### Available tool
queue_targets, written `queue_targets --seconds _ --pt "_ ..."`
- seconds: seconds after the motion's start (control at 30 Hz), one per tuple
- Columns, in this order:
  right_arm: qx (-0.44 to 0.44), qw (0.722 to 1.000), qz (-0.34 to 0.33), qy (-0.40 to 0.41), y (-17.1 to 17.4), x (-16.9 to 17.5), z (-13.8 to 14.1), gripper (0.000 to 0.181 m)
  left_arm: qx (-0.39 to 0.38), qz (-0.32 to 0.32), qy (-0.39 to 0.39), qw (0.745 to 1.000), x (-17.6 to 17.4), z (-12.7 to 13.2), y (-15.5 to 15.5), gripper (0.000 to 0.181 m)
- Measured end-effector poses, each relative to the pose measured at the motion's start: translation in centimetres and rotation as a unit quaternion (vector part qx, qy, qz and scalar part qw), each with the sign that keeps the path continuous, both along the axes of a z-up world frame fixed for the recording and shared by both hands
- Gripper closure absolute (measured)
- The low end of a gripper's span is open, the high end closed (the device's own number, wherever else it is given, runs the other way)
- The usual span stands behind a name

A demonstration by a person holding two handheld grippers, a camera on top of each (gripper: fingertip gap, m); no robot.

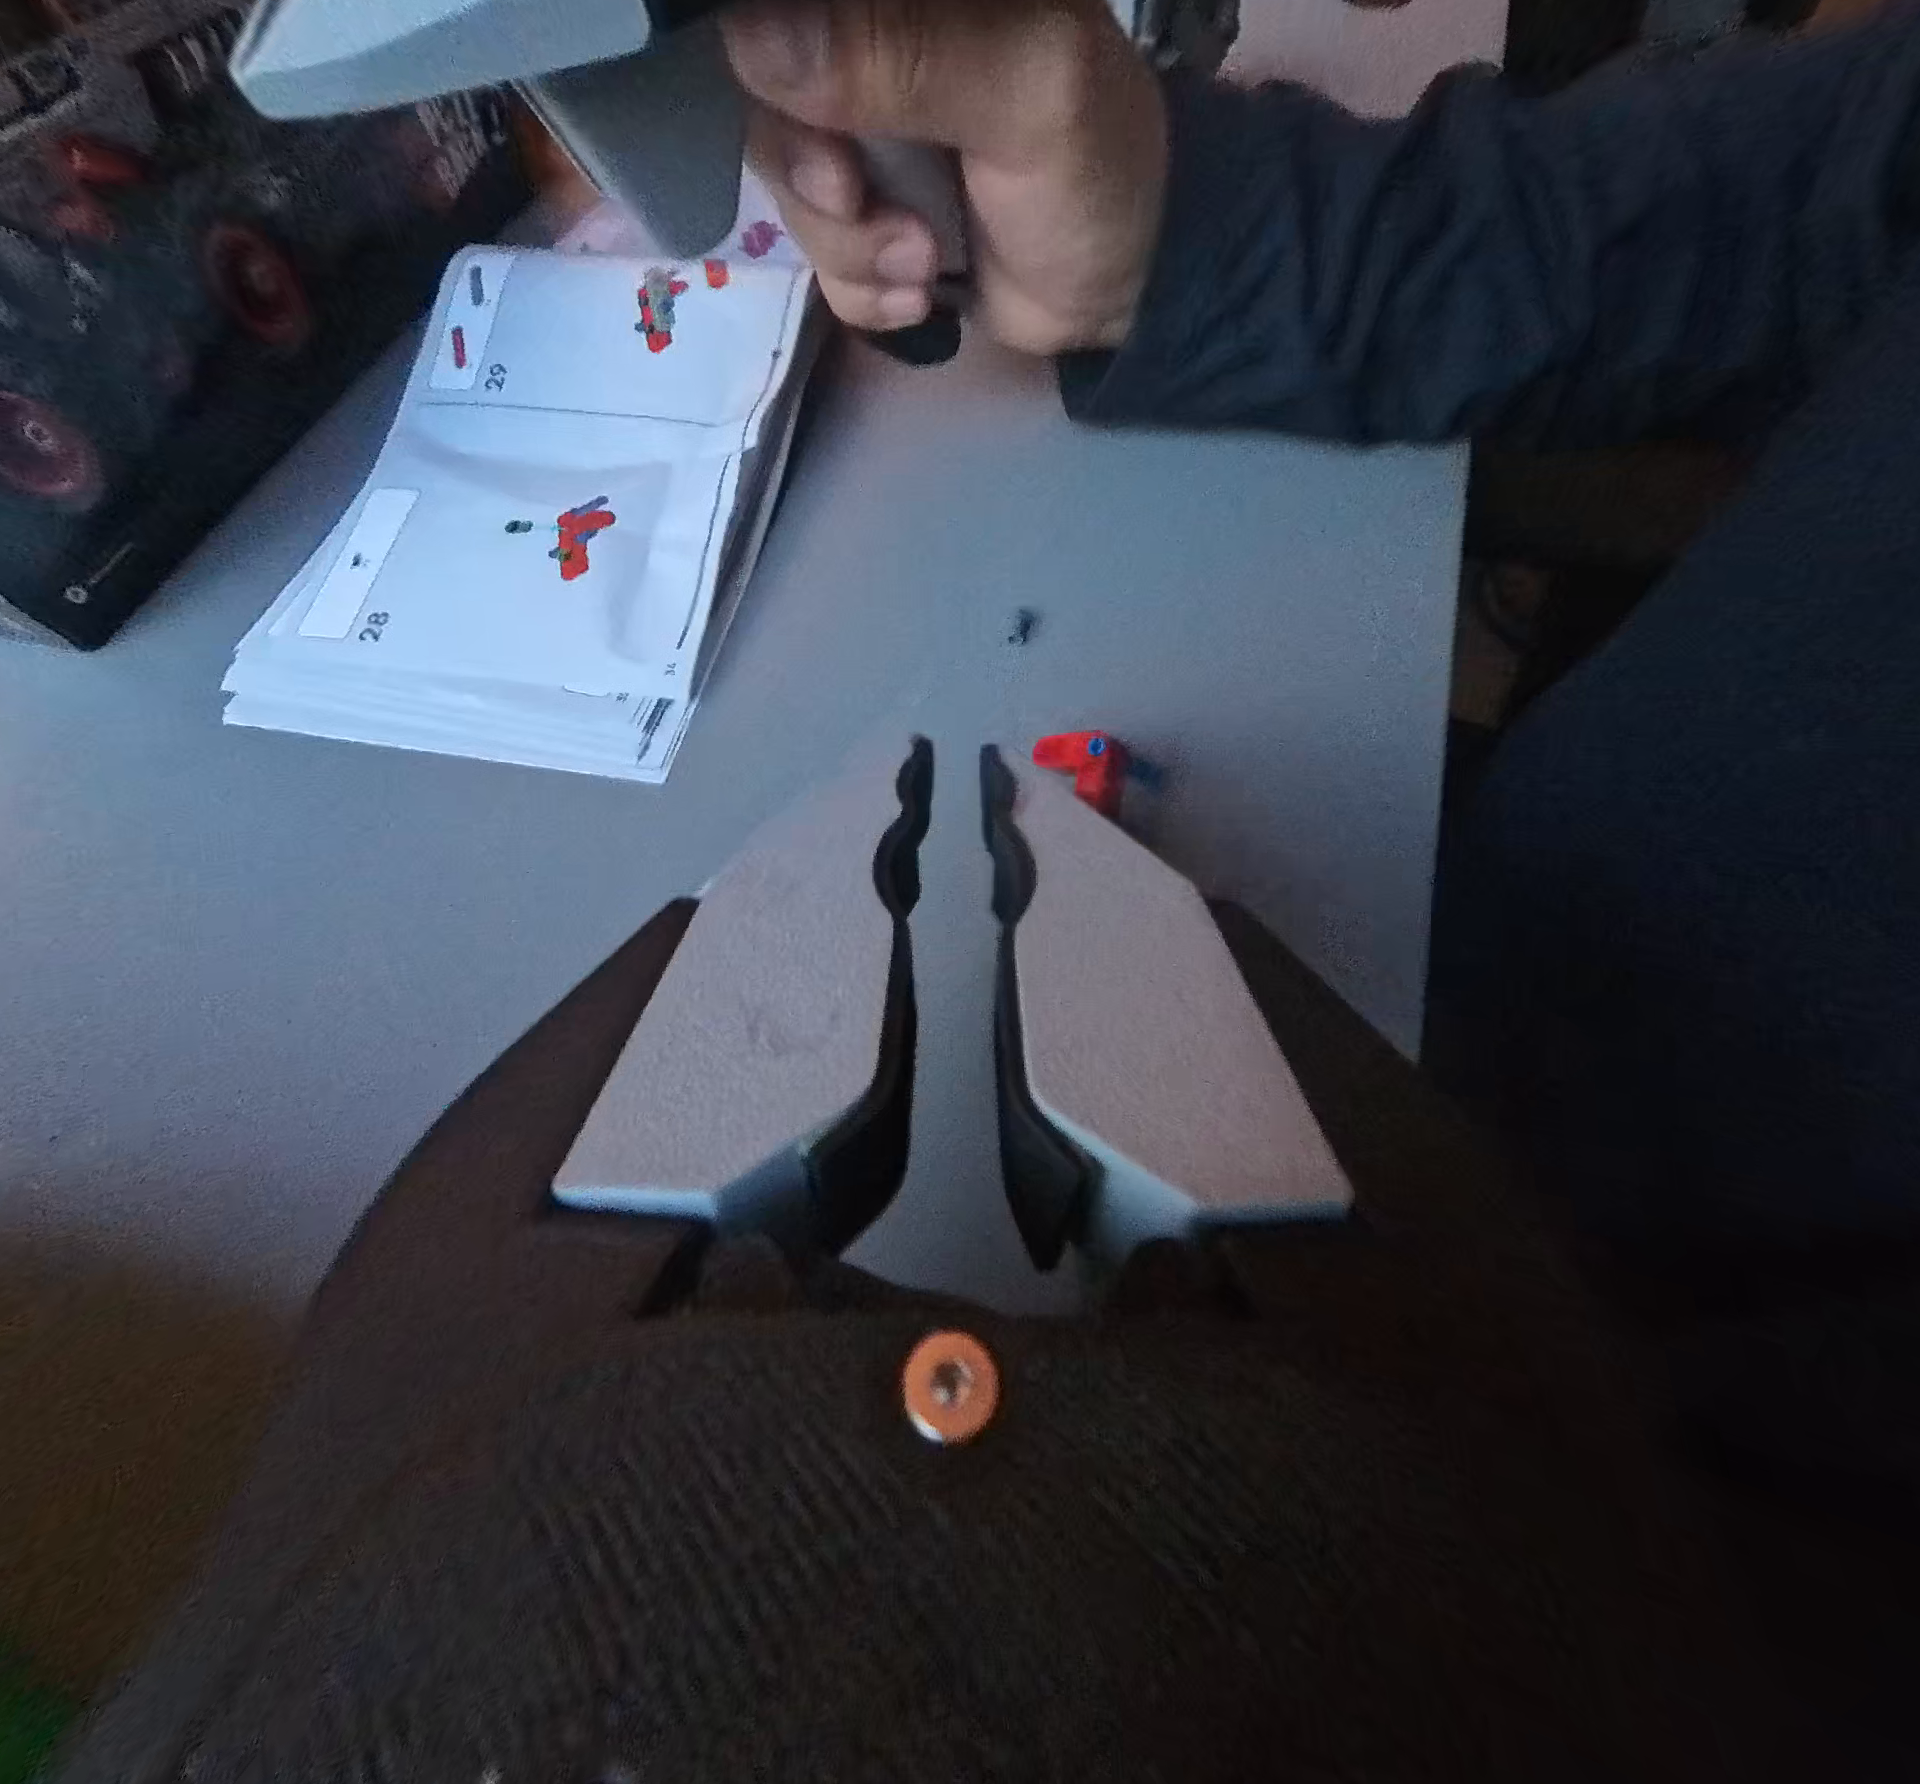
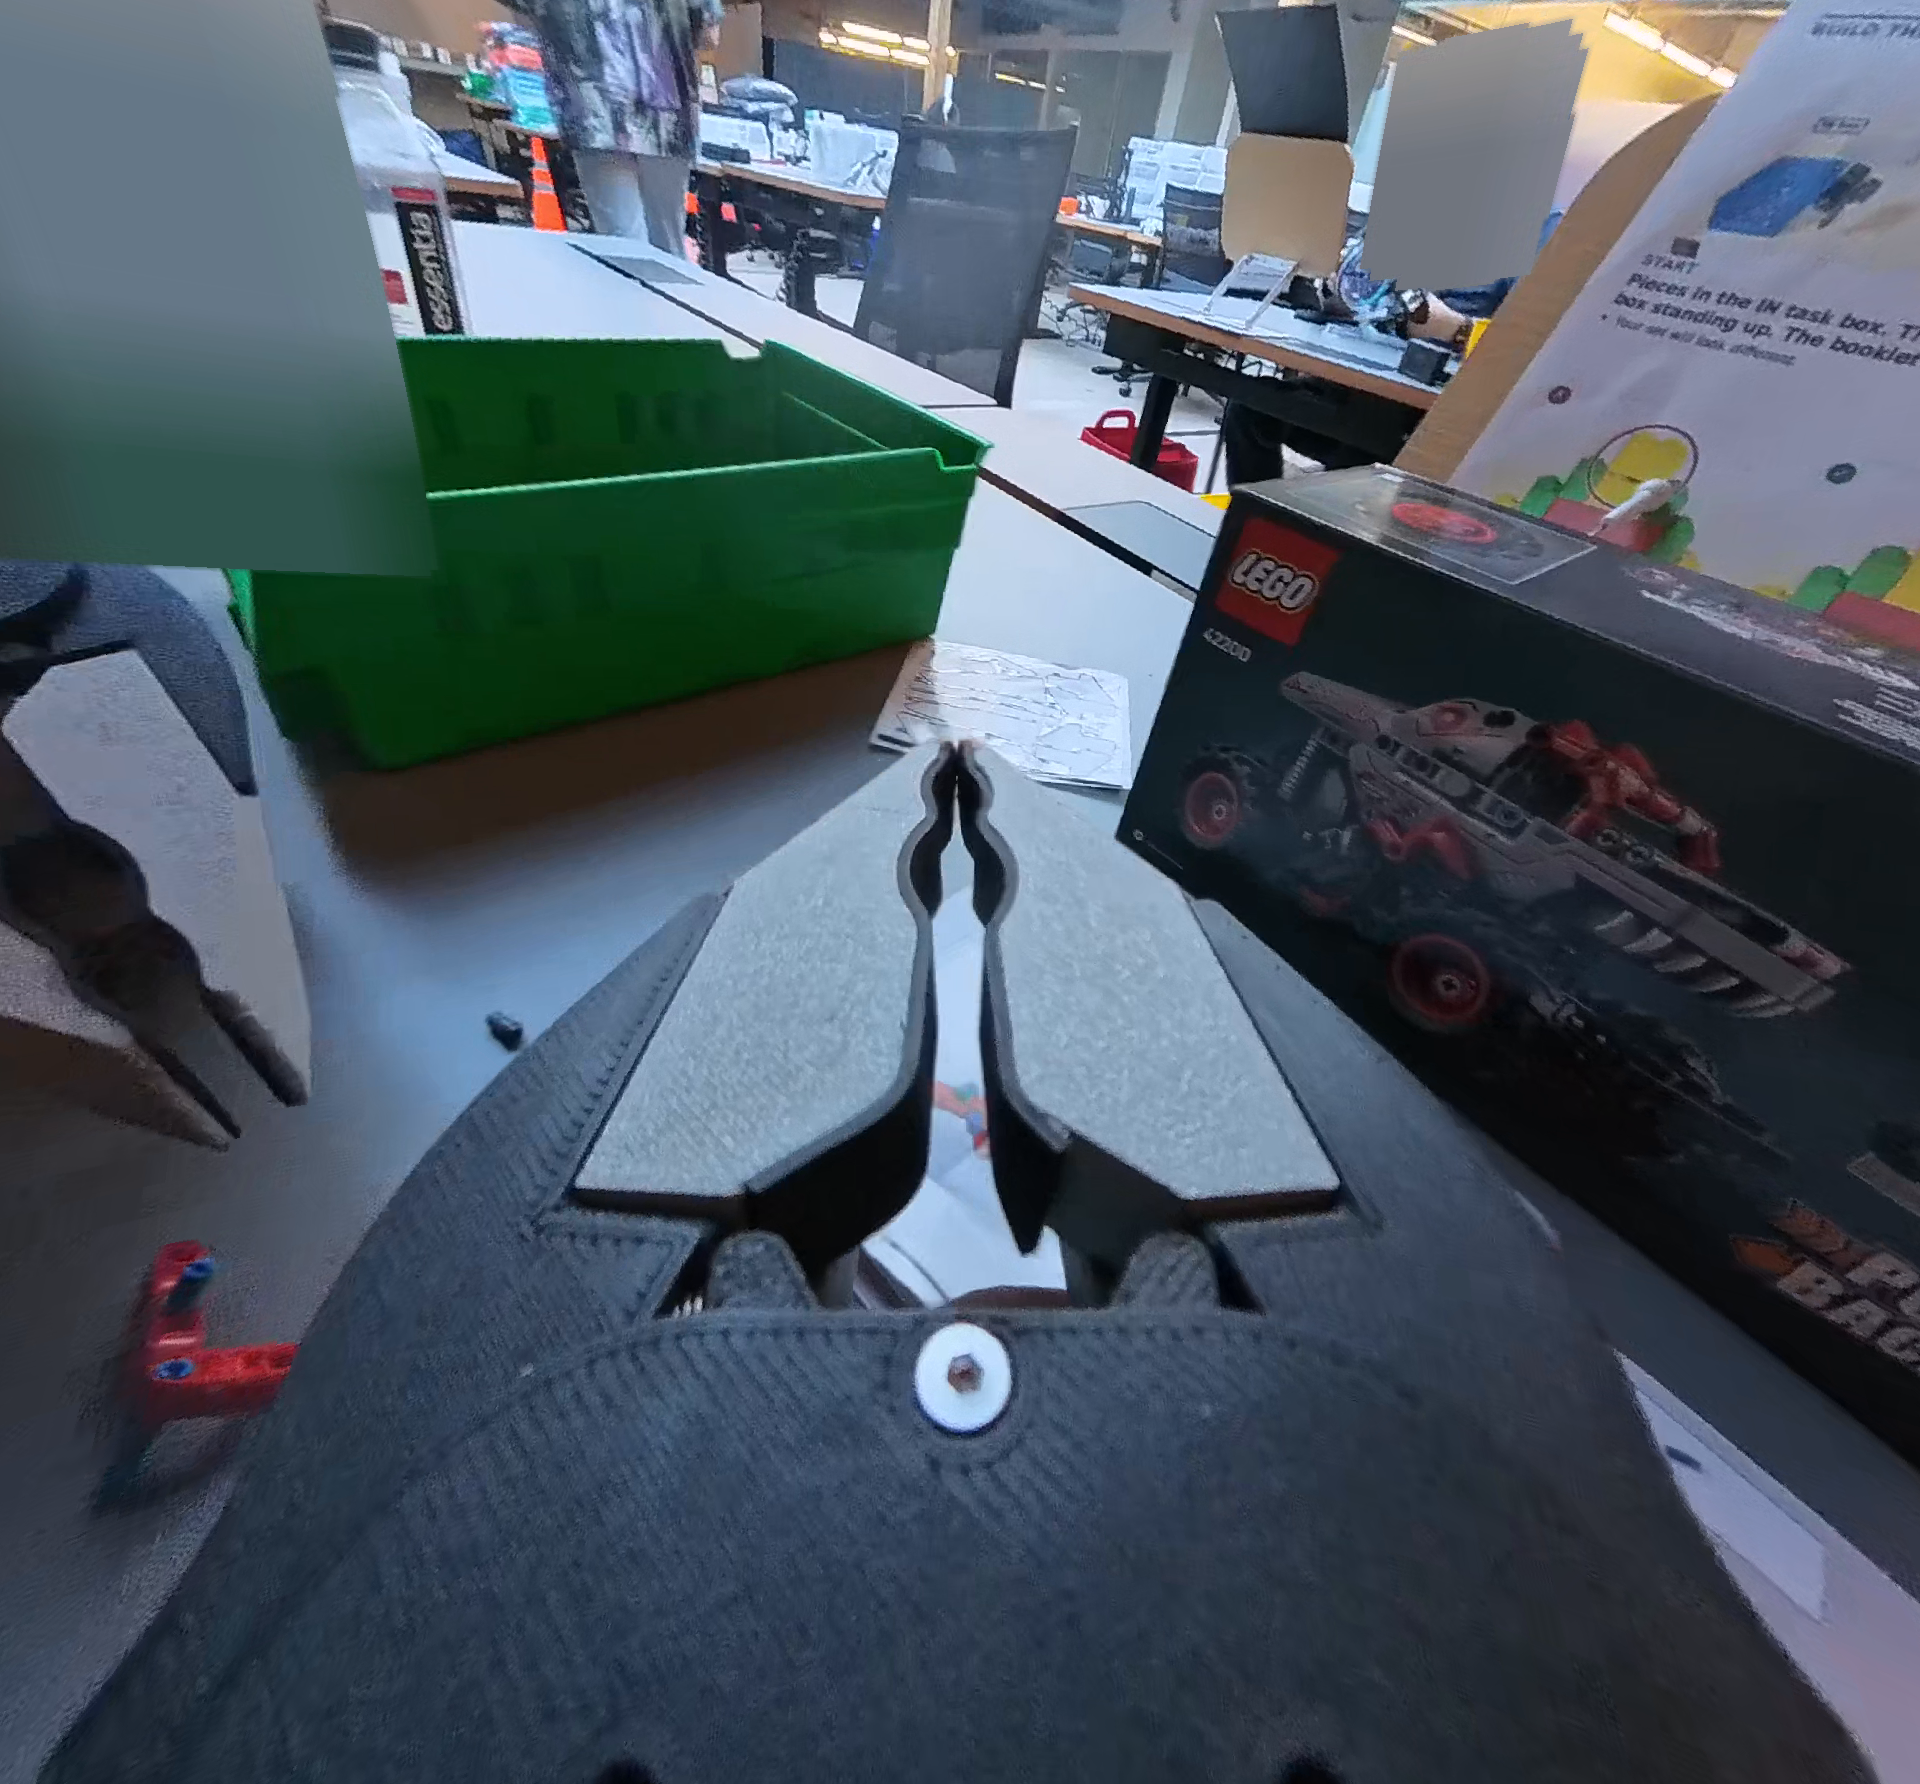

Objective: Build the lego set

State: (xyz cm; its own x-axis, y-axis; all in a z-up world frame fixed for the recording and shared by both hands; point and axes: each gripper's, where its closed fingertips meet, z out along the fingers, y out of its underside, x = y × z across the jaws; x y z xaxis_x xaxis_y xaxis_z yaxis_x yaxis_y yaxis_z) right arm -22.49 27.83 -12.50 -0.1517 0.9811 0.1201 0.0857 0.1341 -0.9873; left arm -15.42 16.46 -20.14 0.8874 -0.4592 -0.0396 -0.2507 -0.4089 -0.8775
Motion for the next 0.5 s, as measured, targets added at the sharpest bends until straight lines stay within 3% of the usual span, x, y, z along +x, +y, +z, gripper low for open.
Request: queue_targets --seconds 0.3,0.5 --pt "-0.023 1.000 0.013 -0.015 0.1 -0.4 -0.7 0.181 -0.018 0.038 -0.001 0.999 -1.5 -0.5 0.7 0.172" --pt "-0.014 1.000 0.019 -0.021 -0.5 -0.6 -1.1 0.181 -0.015 0.028 0.010 0.999 -1.2 -0.6 0.6 0.165"
